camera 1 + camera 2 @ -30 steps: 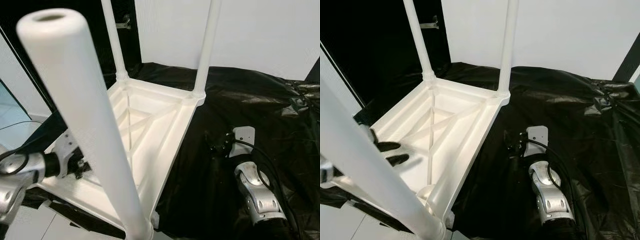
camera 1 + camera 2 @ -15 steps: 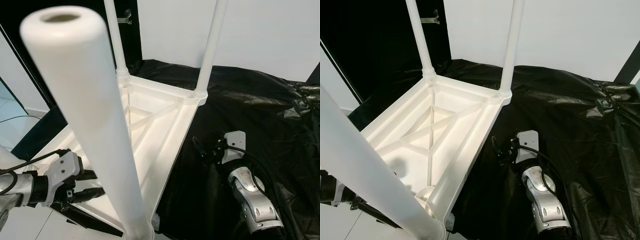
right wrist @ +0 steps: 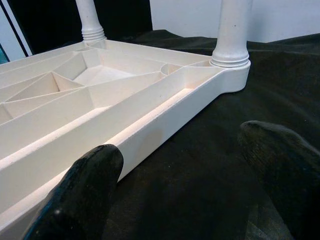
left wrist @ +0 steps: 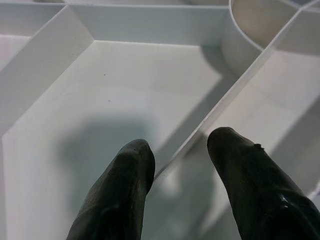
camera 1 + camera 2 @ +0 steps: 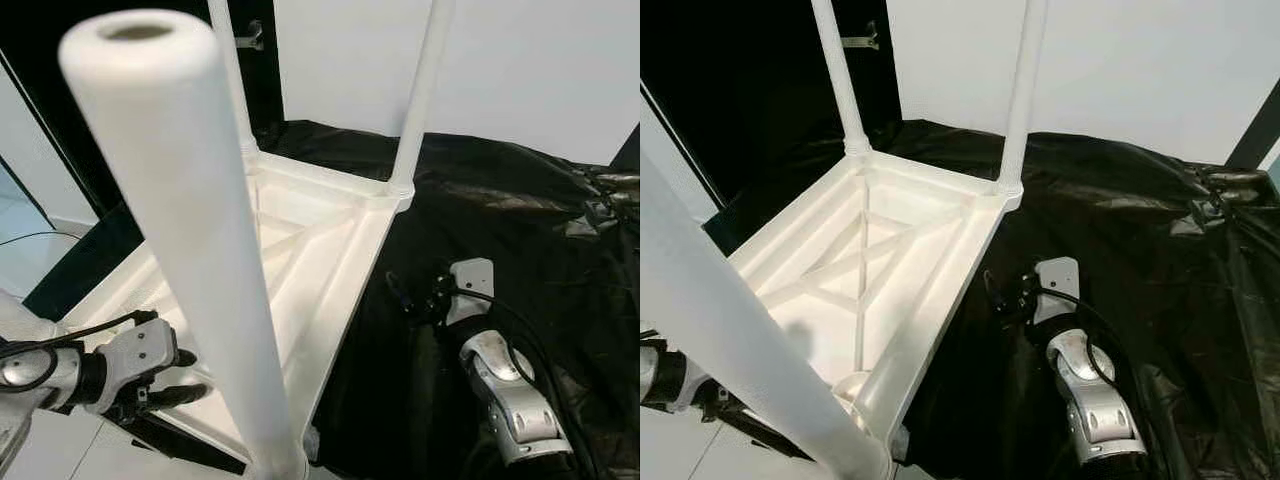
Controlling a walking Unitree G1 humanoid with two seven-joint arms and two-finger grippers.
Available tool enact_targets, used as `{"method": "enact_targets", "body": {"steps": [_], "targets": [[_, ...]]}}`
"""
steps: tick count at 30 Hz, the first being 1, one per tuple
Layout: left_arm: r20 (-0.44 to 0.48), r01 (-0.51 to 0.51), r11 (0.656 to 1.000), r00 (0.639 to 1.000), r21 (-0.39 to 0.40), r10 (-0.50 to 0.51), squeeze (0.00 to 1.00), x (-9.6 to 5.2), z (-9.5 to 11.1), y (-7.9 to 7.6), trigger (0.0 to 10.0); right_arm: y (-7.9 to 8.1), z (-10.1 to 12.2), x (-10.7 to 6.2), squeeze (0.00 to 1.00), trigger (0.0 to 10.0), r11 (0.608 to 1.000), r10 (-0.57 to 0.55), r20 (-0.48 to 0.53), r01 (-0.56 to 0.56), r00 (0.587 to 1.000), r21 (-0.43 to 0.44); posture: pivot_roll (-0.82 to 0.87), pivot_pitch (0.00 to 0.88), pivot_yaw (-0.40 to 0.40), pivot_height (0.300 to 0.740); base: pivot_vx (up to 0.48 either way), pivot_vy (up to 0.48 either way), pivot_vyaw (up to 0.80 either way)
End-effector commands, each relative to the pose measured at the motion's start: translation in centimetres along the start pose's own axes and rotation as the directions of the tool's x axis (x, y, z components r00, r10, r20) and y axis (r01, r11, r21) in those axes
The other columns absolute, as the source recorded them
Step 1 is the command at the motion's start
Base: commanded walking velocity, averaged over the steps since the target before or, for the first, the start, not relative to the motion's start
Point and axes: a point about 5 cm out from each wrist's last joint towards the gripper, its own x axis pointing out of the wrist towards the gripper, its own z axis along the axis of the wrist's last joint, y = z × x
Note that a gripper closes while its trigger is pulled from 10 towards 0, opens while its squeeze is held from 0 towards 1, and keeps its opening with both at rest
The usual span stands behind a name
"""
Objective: Building children table
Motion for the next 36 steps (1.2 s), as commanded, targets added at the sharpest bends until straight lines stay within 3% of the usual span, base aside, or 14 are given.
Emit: {"method": "enact_targets", "body": {"steps": [1, 6, 13, 14, 15, 21, 22, 31, 35, 36], "targets": [[-0.068, -0.085, 0.996, 0.994, -0.012, 0.084, 0.0, 1.3, -1.1, 0.2, 10.0, -0.1, 0.1, -0.1, 0.0, 10.0, 1.0, -0.004, -0.003, 0.004, 1.0, 0.007, 0.05, 0.0, -0.012, 0.74, 0.0, 0.0, 0.0], [-0.127, -0.089, 0.995, 0.987, 0.044, 0.094, 0.0, 2.6, -1.2, 0.9, 10.0, -0.4, 0.1, -0.1, 0.0, 10.0, 1.0, -0.01, -0.007, 0.01, 1.0, 0.003, 0.05, 0.0, -0.007, 0.74, 0.0, 0.0, 0.0], [-0.169, -0.024, 0.999, 0.985, 0.031, 0.029, 0.0, 3.9, -1.5, 0.7, 9.6, -0.6, 0.1, -0.1, 0.0, 10.0, 1.0, -0.018, -0.008, 0.018, 1.0, -0.001, 0.05, 0.0, 0.005, 0.74, 0.0, 0.0, 0.0], [-0.173, -0.013, 1.0, 0.985, 0.028, 0.017, 0.0, 4.0, -1.5, 0.7, 4.0, -0.6, 0.1, -0.1, 0.0, 10.0, 1.0, -0.019, -0.008, 0.019, 1.0, -0.003, 0.05, 0.0, 0.005, 0.74, 0.0, 0.0, 0.0], [-0.167, -0.015, 1.0, 0.986, 0.021, 0.019, 0.0, 4.1, -1.5, 0.8, 0.0, -0.6, 0.1, -0.1, 0.0, 10.0, 1.0, -0.02, -0.009, 0.02, 1.0, -0.005, 0.04, 0.0, 0.01, 0.74, 0.0, 0.0, 0.0], [-0.132, -0.06, 0.998, 0.99, -0.02, 0.057, 0.0, 4.4, -1.1, 1.7, 0.0, -0.8, 0.1, -0.3, 0.0, 10.0, 0.999, -0.035, -0.01, 0.035, 0.999, -0.006, 0.04, 0.0, 0.017, 0.74, 0.0, 0.0, 0.0], [-0.1, -0.154, 0.986, 0.984, -0.059, 0.147, 0.0, 4.9, -0.3, 3.2, 0.0, -1.1, 0.1, -0.3, 0.0, 10.0, 0.999, -0.052, -0.01, 0.052, 0.999, -0.004, 0.04, 0.0, 0.019, 0.74, 0.0, 0.0, 0.0], [-0.061, -0.273, 0.96, 0.961, -0.069, 0.269, 0.0, 6.1, 1.3, 5.1, 0.0, -1.1, 0.3, 0.1, 0.0, 10.0, 0.998, -0.059, 0.0, 0.059, 0.998, -0.001, 0.04, 0.0, 0.014, 0.74, 0.0, 0.0, 0.0], [0.0, -0.298, 0.951, 0.954, -0.076, 0.299, 0.0, 6.9, 3.0, 6.1, 0.0, -1.1, 0.4, 0.2, 0.0, 10.0, 0.998, -0.059, 0.003, 0.059, 0.998, -0.003, 0.04, 0.0, 0.005, 0.74, 0.0, 0.0, 0.0], [0.01, -0.319, 0.945, 0.947, -0.078, 0.32, 0.0, 7.4, 3.6, 6.5, 1.8, -1.0, 0.4, 0.2, 0.0, 10.0, 0.998, -0.06, 0.001, 0.06, 0.998, -0.002, 0.04, 0.0, 0.006, 0.74, 0.0, 0.0, 0.0]]}}
